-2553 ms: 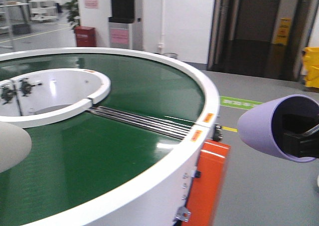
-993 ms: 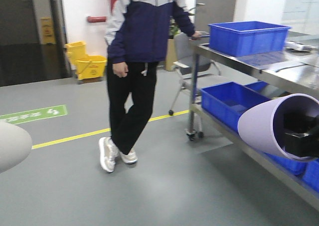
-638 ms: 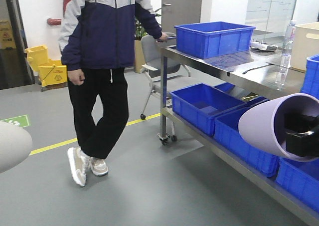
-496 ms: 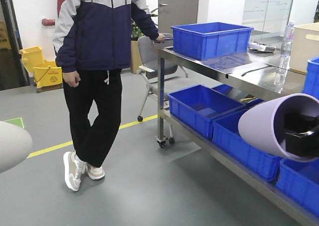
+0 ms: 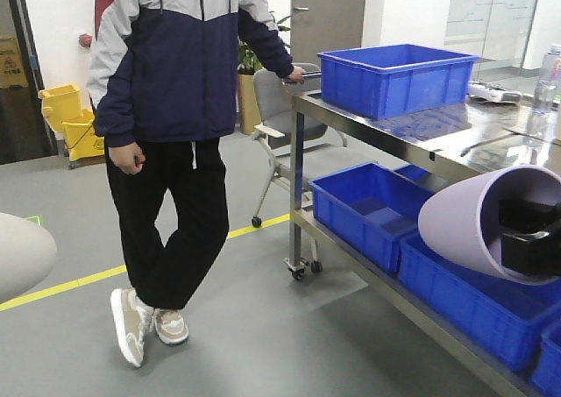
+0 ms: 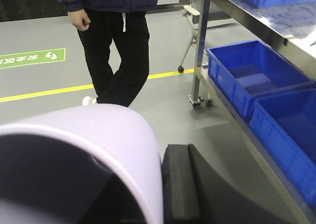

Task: Grab cup from conveyor and place in blue bin
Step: 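Drive the base to the shelf of blue bins carrying both cups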

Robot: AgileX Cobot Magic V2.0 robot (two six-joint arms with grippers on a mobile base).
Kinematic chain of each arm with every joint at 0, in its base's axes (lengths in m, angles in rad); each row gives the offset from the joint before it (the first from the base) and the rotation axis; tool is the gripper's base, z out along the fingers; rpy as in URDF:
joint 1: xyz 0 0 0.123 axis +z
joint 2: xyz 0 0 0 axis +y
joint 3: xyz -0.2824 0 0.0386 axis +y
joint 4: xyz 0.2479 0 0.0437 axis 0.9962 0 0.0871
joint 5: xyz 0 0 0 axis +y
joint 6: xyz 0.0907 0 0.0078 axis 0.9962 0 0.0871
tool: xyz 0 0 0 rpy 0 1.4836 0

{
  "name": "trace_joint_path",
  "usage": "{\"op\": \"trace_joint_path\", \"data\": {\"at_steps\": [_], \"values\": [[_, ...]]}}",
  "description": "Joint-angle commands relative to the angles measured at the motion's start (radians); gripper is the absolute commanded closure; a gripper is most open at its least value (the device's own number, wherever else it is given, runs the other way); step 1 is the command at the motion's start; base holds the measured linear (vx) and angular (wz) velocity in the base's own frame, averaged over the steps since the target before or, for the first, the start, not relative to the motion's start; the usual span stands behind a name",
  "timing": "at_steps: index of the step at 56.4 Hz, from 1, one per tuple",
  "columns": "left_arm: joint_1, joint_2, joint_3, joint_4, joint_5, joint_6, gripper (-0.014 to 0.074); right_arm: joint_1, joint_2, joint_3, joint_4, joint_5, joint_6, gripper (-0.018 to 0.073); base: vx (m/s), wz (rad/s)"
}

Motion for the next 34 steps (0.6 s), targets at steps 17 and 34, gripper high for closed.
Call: {"op": "trace_joint_path", "data": {"at_steps": [17,34], "values": [[-0.008,-0.006,-0.028,-0.018,-0.096,-0.002,0.0603,-0.002,-0.012,-0.028,-0.01,-0.093,0.001,0.0568,0.38,0.03],[-0.008,-0.006,-0.028,-0.018,-0.096,-0.002,0.0603,-0.002,-0.012,-0.028,-0.01,-0.093,0.001,0.0568,0.35,-0.21]]}}
